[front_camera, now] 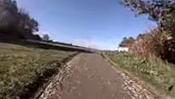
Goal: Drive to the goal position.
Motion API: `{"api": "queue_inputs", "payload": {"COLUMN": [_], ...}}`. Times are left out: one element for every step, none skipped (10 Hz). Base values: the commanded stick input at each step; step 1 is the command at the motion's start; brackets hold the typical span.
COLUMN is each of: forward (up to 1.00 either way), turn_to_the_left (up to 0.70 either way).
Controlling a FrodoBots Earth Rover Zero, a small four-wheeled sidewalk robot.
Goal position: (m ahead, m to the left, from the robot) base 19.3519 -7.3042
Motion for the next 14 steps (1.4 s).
{"api": "queue_inputs", "payload": {"forward": [1.0,1.0,1.0,1.0,1.0,1.0,1.0,1.0,1.0,1.0,1.0,1.0,1.0,1.0], "turn_to_the_left": [0.0,0.0,-0.08,-0.05,-0.01,0.0,0.0,0.0,0.0,0.01,0.19,0.36,0.11,0.04]}}
